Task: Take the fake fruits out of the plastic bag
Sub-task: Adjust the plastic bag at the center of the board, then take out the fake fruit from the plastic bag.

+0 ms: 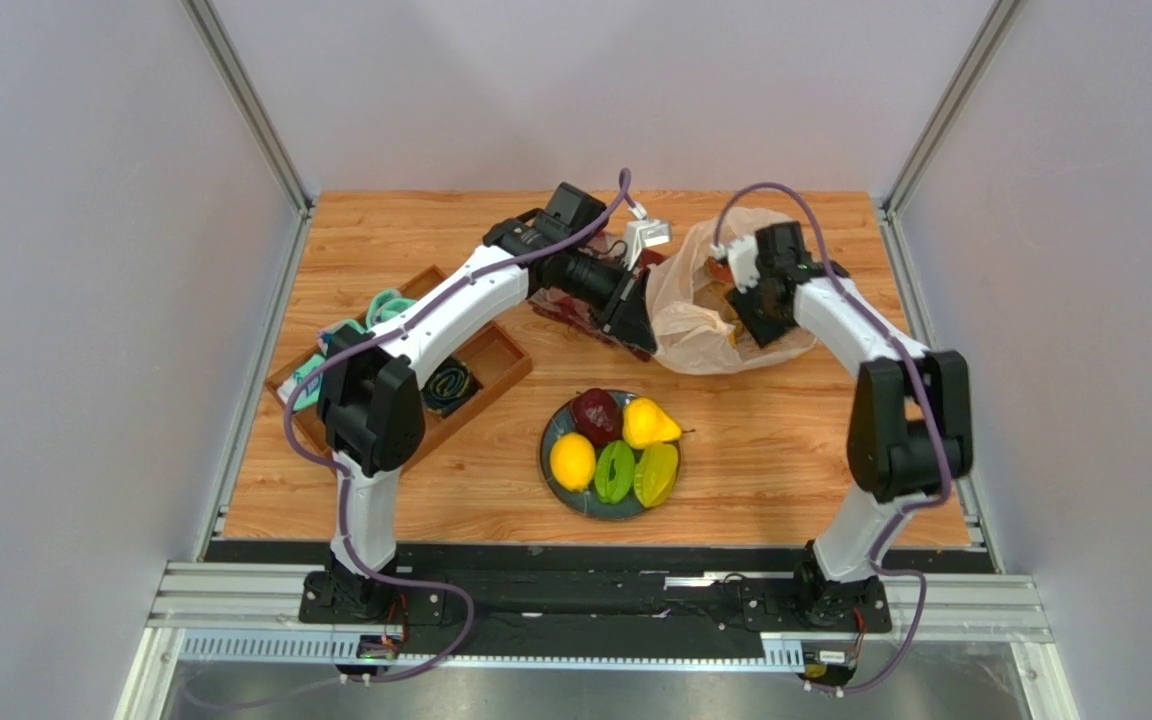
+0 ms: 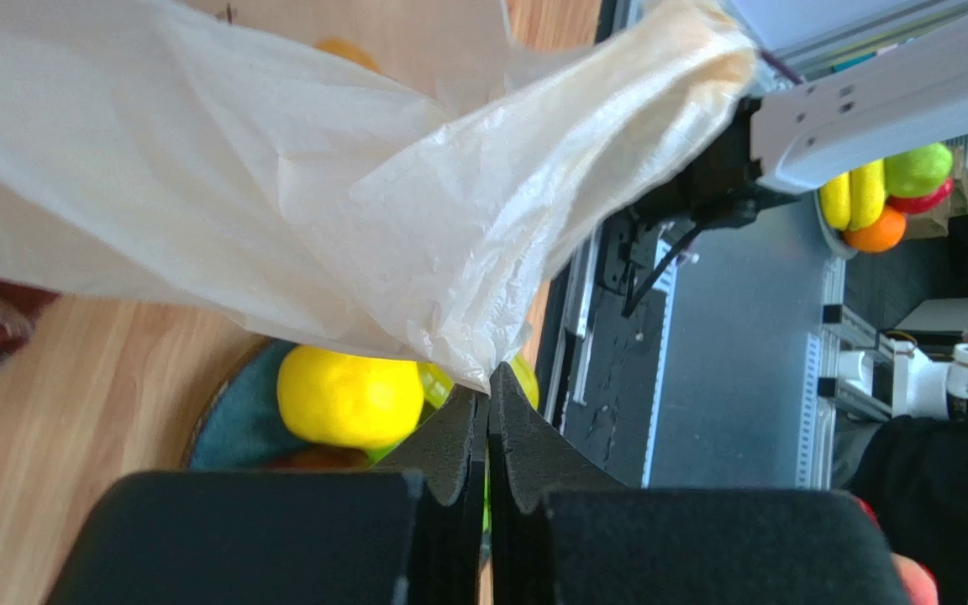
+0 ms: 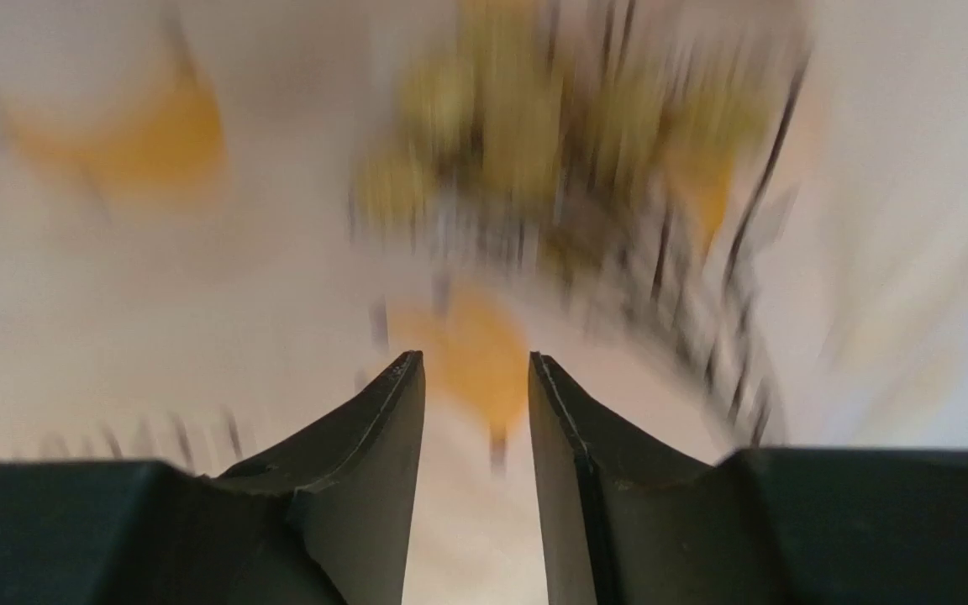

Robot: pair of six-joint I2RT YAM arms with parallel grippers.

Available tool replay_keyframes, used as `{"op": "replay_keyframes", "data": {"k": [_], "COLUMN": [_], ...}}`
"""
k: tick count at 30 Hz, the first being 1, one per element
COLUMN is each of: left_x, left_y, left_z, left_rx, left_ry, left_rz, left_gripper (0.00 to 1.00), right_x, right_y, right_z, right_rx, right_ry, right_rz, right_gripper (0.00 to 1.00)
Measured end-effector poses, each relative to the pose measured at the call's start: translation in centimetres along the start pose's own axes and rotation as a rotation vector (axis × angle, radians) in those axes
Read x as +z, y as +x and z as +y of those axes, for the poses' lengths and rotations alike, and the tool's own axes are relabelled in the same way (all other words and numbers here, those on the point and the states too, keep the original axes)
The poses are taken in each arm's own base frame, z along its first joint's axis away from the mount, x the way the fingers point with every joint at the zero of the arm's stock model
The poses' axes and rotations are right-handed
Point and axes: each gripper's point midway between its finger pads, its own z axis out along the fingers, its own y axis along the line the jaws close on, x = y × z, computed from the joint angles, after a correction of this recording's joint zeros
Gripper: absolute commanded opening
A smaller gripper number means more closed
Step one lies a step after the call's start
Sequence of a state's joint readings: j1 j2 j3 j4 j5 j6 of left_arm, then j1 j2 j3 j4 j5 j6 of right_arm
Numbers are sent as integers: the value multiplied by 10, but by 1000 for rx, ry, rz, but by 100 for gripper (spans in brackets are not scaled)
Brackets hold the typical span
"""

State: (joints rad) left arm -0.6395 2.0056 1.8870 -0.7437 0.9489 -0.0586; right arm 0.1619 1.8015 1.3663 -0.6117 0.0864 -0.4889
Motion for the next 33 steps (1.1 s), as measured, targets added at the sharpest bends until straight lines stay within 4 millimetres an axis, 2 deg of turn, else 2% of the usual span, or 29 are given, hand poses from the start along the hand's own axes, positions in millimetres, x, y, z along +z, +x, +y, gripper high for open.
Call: {"op": "replay_keyframes", "data": {"k": [2, 4, 6, 7, 8, 10, 12, 14, 15, 17, 19, 21, 27, 33], "left_x": [-4, -10, -19, -23, -27, -34, -37, -36, -34, -29, -24, -20, -19, -18], "left_y": [13, 28, 34, 34, 32, 27, 24, 20, 16, 9, 4, 1, 2, 1], "left_z": [2, 0, -6, -9, -13, -18, -21, -18, -15, -8, 0, 5, 7, 5], "left_rx": [-7, -8, 8, 23, 45, 87, 104, 106, 108, 106, 106, 102, 88, 89], "left_ry": [-20, -38, -58, -66, -75, -91, -100, -105, -107, -112, -115, -116, -112, -98], "left_rz": [22, 49, 59, 58, 52, 36, 27, 24, 22, 19, 15, 13, 15, 14], "left_gripper": [0, 0, 0, 0, 0, 0, 0, 0, 0, 0, 0, 0, 0, 0], "right_x": [-26, -68, -107, -125, -138, -148, -142, -123, -110, -77, -53, -38, -27, -17], "right_y": [50, 91, 105, 105, 104, 98, 90, 79, 71, 53, 43, 33, 3, -17], "right_z": [7, 14, 20, 22, 22, 24, 29, 34, 35, 36, 35, 32, 16, 1], "right_rx": [27, 50, 44, 32, 18, -3, -17, -31, -37, -49, -67, -91, -175, -237], "right_ry": [-21, -26, -23, -17, -8, -16, -58, -118, -145, -190, -211, -218, -184, -138], "right_rz": [91, 140, 120, 88, 54, 9, -5, 25, 40, 63, 78, 72, -2, -47], "right_gripper": [41, 42, 42, 42, 43, 43, 43, 44, 50, 55, 60, 62, 63, 66]}}
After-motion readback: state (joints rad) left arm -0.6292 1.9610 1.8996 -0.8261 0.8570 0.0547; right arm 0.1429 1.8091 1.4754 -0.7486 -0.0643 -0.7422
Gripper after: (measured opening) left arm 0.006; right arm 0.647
